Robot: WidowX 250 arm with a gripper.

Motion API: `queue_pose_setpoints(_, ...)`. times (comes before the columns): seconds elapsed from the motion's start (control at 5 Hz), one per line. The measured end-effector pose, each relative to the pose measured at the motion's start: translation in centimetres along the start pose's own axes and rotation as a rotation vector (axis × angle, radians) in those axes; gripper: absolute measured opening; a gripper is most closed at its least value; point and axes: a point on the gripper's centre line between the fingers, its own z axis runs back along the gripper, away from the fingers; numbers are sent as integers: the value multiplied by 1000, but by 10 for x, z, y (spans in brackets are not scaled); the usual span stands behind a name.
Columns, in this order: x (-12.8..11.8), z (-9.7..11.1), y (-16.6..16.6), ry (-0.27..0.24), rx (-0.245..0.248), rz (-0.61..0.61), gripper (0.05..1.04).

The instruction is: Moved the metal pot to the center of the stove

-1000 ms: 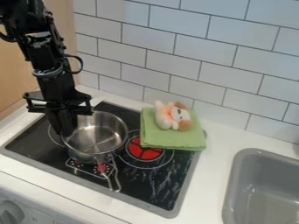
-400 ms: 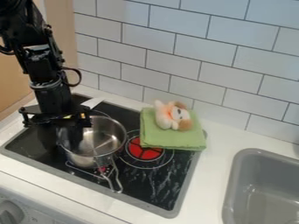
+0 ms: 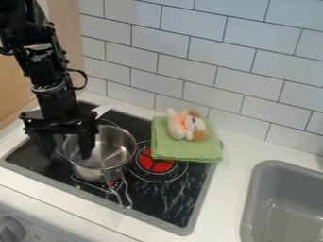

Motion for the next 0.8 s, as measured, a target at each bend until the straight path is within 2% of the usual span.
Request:
queue_pose_setpoints(0.4,-3,16,-5,-13,21,-23,999)
queue_pose_setpoints(0.6,3,37,-19,-78,20,-102,999)
queue_pose_setpoints(0.8,1,44,-22,-81,13,-120,999)
